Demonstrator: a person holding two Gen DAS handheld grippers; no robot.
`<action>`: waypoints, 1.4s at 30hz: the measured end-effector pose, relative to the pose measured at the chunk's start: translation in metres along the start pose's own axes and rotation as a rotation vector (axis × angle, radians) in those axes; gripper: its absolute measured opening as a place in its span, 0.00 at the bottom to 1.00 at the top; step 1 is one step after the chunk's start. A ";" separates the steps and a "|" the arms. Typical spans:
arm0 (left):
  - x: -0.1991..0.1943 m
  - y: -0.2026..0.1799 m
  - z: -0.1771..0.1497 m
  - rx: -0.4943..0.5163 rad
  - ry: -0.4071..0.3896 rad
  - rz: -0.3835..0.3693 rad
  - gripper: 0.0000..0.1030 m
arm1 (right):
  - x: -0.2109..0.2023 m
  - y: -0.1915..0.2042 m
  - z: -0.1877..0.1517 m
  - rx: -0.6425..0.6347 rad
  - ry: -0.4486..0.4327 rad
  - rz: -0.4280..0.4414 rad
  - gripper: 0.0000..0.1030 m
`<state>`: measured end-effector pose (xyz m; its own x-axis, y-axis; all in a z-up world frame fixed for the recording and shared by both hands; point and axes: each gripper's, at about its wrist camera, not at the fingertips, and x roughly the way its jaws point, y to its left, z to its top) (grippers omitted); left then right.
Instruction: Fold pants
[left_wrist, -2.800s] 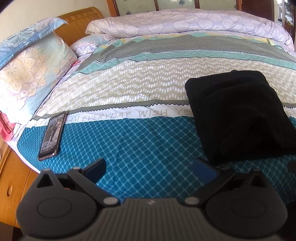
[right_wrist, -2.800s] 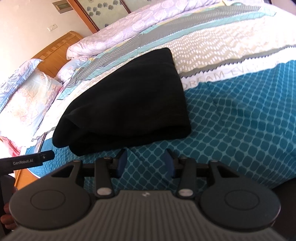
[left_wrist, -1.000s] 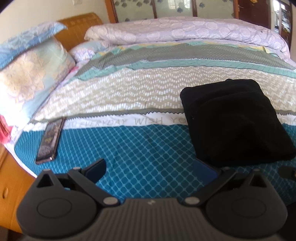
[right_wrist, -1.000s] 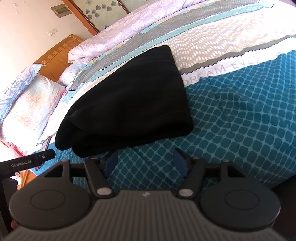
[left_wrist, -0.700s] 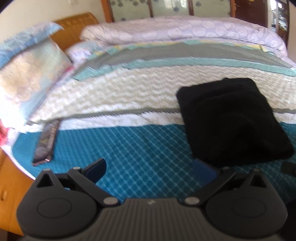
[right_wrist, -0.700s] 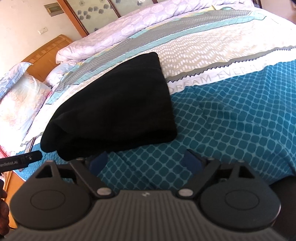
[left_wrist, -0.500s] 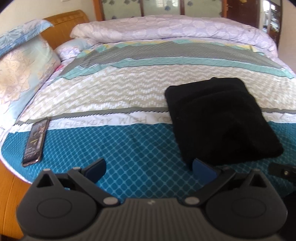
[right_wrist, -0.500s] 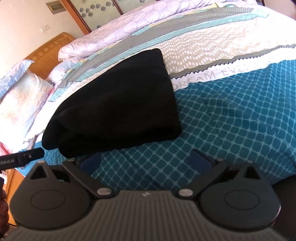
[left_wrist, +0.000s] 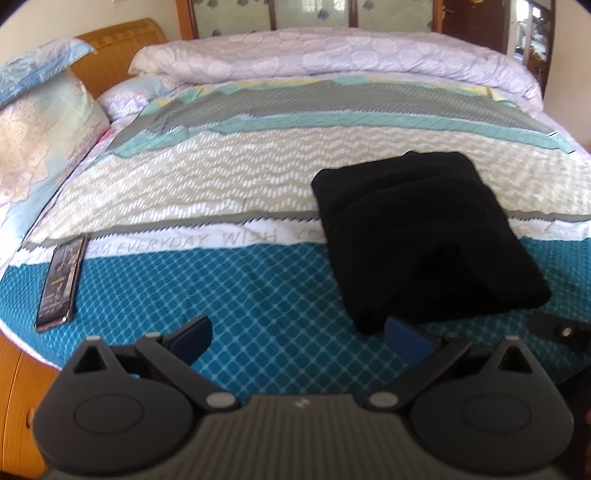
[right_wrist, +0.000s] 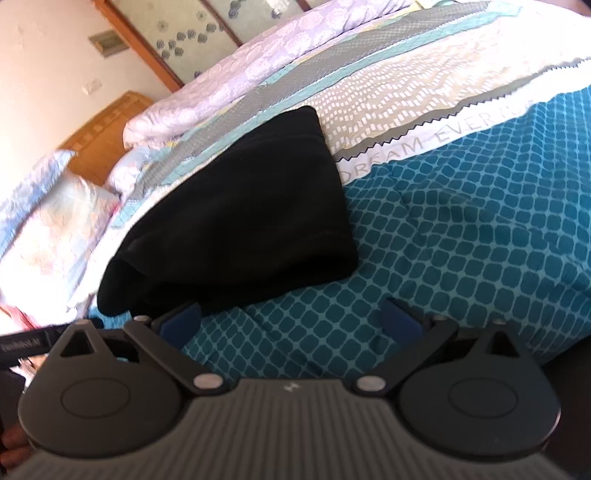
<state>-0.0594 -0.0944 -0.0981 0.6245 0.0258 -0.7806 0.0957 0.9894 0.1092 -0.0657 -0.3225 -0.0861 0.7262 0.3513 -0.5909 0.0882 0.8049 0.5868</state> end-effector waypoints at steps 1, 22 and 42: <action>0.001 0.002 -0.001 -0.008 0.008 0.006 1.00 | -0.001 -0.002 0.000 0.015 -0.006 0.010 1.00; 0.007 0.009 -0.001 -0.014 0.024 0.092 1.00 | -0.008 -0.010 -0.001 0.060 -0.038 0.044 1.00; 0.010 0.013 -0.002 -0.020 0.032 0.118 1.00 | -0.005 0.001 0.001 -0.046 -0.006 -0.013 0.90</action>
<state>-0.0540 -0.0811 -0.1056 0.6056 0.1466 -0.7822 0.0070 0.9819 0.1894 -0.0681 -0.3237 -0.0817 0.7297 0.3379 -0.5945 0.0659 0.8306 0.5530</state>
